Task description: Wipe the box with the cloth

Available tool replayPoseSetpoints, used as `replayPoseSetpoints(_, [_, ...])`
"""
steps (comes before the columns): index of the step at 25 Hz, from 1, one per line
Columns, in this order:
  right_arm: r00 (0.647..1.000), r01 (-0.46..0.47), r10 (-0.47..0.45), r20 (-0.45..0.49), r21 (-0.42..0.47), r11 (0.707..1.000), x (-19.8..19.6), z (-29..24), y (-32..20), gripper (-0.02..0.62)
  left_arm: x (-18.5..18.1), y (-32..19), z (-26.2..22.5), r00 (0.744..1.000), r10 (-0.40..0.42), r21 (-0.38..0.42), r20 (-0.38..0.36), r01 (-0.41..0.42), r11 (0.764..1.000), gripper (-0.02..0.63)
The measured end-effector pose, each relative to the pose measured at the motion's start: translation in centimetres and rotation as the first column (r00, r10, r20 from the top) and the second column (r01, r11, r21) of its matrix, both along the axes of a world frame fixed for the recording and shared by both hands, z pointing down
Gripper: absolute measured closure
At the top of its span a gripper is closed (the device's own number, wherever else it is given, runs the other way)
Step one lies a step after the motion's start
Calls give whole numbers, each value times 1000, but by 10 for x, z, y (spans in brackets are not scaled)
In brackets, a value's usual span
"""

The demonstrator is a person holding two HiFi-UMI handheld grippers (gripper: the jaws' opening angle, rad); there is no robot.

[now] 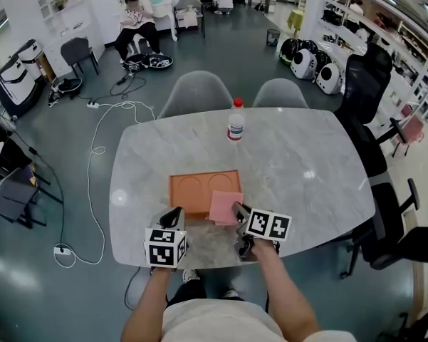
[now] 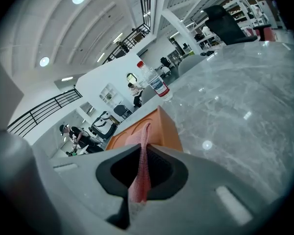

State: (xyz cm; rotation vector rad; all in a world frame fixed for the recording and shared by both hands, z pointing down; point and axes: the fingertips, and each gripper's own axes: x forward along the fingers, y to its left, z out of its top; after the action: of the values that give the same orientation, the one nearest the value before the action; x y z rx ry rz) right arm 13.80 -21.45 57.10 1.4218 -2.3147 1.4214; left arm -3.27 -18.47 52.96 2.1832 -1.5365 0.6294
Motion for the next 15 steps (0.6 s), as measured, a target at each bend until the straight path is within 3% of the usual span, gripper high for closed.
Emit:
replayPoseSetpoints(8, [999,-36,36,-33,20,999,28,-2,2,578,4,17,1,1000,-14,4,-4,14,1000,589])
replayPoseSetpoints(15, [999,33,-36,28,103,994,10,-31,13,578,3,33,1,1000,-31,15,-5,31,999,589])
